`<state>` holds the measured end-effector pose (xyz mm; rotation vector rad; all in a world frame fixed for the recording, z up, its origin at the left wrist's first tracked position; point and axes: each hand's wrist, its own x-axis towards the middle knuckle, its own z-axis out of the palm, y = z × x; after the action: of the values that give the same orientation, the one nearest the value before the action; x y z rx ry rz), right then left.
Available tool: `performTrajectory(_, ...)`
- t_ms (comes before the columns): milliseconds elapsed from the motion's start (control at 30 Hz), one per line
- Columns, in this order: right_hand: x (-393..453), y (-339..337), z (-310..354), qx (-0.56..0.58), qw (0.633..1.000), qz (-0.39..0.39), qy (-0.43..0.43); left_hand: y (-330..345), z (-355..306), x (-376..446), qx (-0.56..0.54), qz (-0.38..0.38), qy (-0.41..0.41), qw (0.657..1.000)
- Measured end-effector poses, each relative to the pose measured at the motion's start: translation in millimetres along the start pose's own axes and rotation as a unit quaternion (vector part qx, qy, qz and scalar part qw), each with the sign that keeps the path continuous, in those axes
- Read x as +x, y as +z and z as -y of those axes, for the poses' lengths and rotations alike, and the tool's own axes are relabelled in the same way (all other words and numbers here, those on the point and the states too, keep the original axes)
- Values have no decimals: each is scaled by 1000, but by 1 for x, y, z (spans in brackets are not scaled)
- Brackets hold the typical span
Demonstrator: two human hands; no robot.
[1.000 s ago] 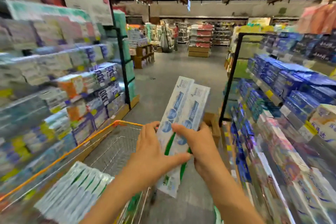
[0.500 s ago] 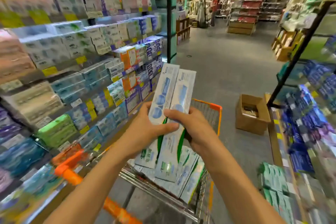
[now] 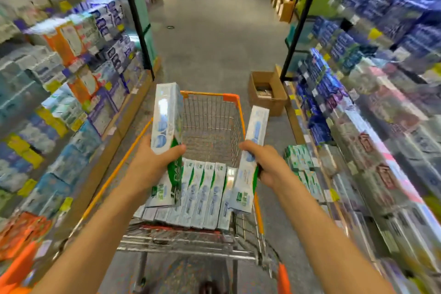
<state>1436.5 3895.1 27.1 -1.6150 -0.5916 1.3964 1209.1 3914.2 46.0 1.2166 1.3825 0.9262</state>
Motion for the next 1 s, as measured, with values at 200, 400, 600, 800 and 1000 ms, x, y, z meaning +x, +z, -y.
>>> performTrajectory(200, 85, 19, -83, 12, 998, -45, 46, -3, 19, 44, 40, 2, -25, 999)
performTrajectory(400, 136, 36, -136, -73, 989, -98, 80, -42, 55, 81, 68, -37, -86, 993)
performTrajectory(600, 160, 43, -186, -92, 980, -118, 130, -66, 84, 99, 87, -45, -121, 988)
performTrajectory(800, 154, 53, -187, -125, 970, -144, 148, -79, 112, 106, 96, -29, -156, 983)
performTrajectory(1000, 156, 42, -165, -160, 968, -120, 154, -81, 105, 110, 108, 5, -164, 981)
